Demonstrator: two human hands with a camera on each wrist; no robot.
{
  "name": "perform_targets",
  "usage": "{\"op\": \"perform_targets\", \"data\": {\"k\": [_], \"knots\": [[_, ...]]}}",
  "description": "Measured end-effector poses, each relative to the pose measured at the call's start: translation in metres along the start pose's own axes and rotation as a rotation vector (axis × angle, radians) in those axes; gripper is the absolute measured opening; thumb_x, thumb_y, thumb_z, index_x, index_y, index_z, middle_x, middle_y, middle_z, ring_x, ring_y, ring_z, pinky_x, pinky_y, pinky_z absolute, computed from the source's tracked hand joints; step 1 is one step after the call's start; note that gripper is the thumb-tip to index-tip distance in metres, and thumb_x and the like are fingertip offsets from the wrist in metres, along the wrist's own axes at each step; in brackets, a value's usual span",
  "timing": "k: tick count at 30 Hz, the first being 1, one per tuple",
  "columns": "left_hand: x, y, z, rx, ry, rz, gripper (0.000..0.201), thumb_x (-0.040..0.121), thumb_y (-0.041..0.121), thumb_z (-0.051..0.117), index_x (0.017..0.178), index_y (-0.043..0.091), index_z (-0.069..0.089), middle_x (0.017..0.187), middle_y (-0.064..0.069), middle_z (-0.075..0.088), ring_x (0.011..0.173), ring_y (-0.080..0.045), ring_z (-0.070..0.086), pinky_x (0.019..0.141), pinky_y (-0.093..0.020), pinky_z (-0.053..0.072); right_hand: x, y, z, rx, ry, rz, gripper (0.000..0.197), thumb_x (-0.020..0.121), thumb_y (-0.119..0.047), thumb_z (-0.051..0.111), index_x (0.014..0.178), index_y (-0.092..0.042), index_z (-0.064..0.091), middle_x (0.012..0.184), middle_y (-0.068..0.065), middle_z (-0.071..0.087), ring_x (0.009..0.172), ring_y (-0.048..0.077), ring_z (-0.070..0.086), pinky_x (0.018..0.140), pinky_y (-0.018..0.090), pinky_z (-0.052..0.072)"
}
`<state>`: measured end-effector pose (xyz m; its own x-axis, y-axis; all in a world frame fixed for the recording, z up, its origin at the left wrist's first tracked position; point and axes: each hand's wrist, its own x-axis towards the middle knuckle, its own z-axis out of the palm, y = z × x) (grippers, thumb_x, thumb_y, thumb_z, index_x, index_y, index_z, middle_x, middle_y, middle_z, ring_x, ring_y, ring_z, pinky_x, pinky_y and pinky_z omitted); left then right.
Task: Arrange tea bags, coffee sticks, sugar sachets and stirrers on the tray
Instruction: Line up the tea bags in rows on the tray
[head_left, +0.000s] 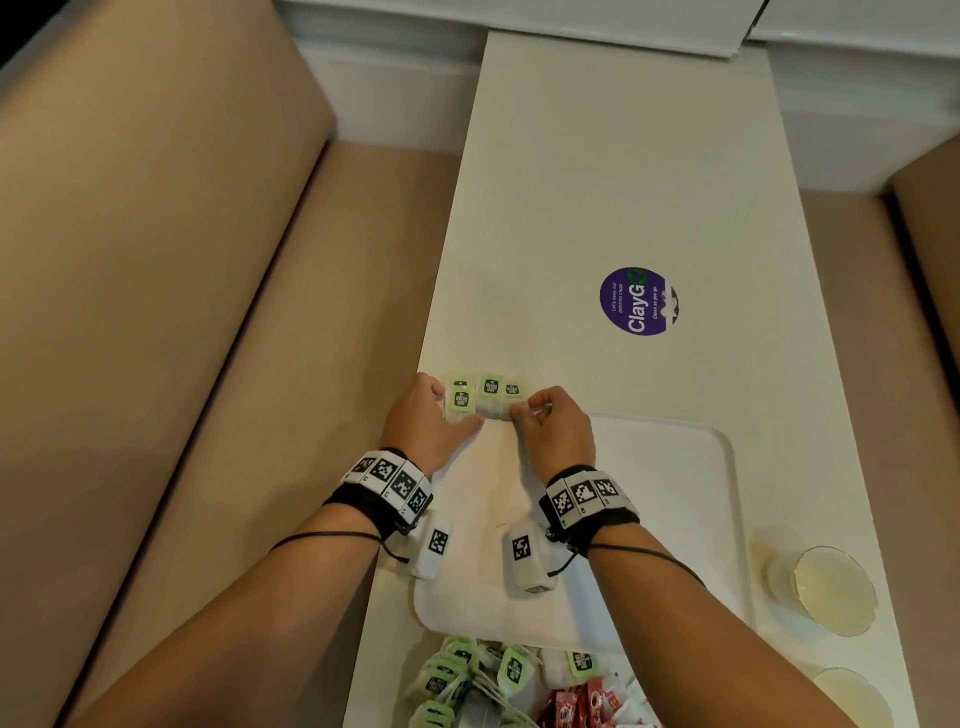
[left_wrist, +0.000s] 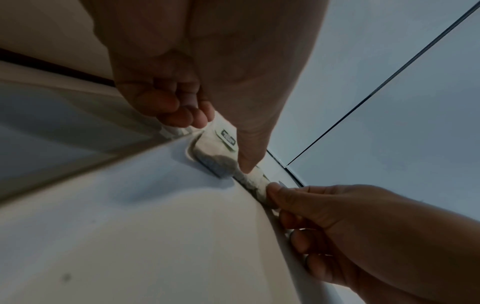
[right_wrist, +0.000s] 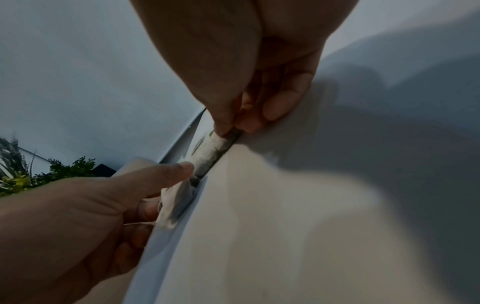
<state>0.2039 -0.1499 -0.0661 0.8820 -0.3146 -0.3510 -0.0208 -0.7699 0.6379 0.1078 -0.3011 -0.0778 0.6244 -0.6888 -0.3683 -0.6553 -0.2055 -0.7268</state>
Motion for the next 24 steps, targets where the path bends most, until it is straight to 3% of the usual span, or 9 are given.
{"op": "perform_targets", "data": {"k": [4, 8, 11, 16, 19, 22, 24], "knots": [[0.002, 0.003, 0.000, -0.021, 0.011, -0.027, 0.054, 0.075, 0.038, 0.084, 0.111, 0.019, 0.049, 0.088, 0.007, 0.058, 0.077, -0.014, 0.059, 0.061, -0.022, 0.041, -0.002, 0.000, 0.000, 0.004, 0.000, 0.006, 0.021, 0.092, -0.042, 0.067, 0.099, -0.025, 0.058, 0.086, -0.008, 0.066, 0.083, 0.018, 0.065, 0.076, 0.036, 0.054], [0.003, 0.004, 0.001, -0.009, 0.011, 0.002, 0.044, 0.076, 0.033, 0.083, 0.103, 0.020, 0.051, 0.082, 0.012, 0.057, 0.078, -0.015, 0.059, 0.067, -0.025, 0.044, -0.003, 0.001, 0.000, -0.007, -0.004, 0.002, 0.020, 0.092, -0.042, 0.067, 0.098, -0.024, 0.058, 0.086, -0.007, 0.066, 0.083, 0.018, 0.064, 0.075, 0.036, 0.054], [0.003, 0.005, 0.001, -0.004, 0.007, 0.015, 0.043, 0.078, 0.031, 0.082, 0.105, 0.018, 0.053, 0.089, 0.006, 0.062, 0.082, -0.019, 0.061, 0.073, -0.031, 0.051, -0.002, 0.001, 0.001, -0.020, -0.009, -0.001, 0.021, 0.092, -0.042, 0.067, 0.098, -0.024, 0.059, 0.087, -0.006, 0.067, 0.084, 0.019, 0.065, 0.076, 0.038, 0.055], [0.001, 0.005, -0.003, -0.010, -0.002, -0.011, 0.056, 0.073, 0.039, 0.085, 0.113, 0.018, 0.052, 0.099, 0.000, 0.064, 0.089, -0.021, 0.064, 0.079, -0.035, 0.055, -0.005, 0.000, -0.003, 0.013, -0.037, 0.005, 0.025, 0.091, -0.041, 0.069, 0.099, -0.020, 0.059, 0.084, -0.007, 0.065, 0.083, 0.018, 0.064, 0.076, 0.036, 0.054], [-0.006, 0.004, -0.011, 0.002, -0.011, -0.009, 0.059, 0.074, 0.045, 0.084, 0.116, 0.020, 0.051, 0.098, 0.001, 0.063, 0.089, -0.021, 0.063, 0.079, -0.033, 0.053, -0.011, 0.004, -0.007, 0.022, -0.070, -0.019, 0.022, 0.091, -0.038, 0.070, 0.096, -0.020, 0.060, 0.078, -0.010, 0.063, 0.076, 0.013, 0.062, 0.069, 0.030, 0.050], [-0.021, 0.000, -0.019, 0.031, -0.048, 0.034, 0.046, 0.079, 0.046, 0.080, 0.107, 0.019, 0.055, 0.092, 0.005, 0.060, 0.085, -0.018, 0.061, 0.078, -0.034, 0.053, -0.024, 0.013, -0.016, 0.014, -0.145, -0.082, 0.016, 0.092, -0.034, 0.069, 0.096, -0.020, 0.063, 0.070, -0.011, 0.058, 0.067, 0.007, 0.056, 0.064, 0.021, 0.042], [-0.034, -0.006, -0.022, 0.036, -0.105, 0.049, 0.039, 0.082, 0.045, 0.079, 0.102, 0.018, 0.058, 0.089, 0.006, 0.058, 0.080, -0.015, 0.057, 0.074, -0.032, 0.051, -0.035, 0.020, -0.023, 0.016, -0.201, -0.112, 0.014, 0.093, -0.034, 0.069, 0.096, -0.021, 0.064, 0.067, -0.010, 0.056, 0.064, 0.007, 0.054, 0.065, 0.020, 0.042]]}}
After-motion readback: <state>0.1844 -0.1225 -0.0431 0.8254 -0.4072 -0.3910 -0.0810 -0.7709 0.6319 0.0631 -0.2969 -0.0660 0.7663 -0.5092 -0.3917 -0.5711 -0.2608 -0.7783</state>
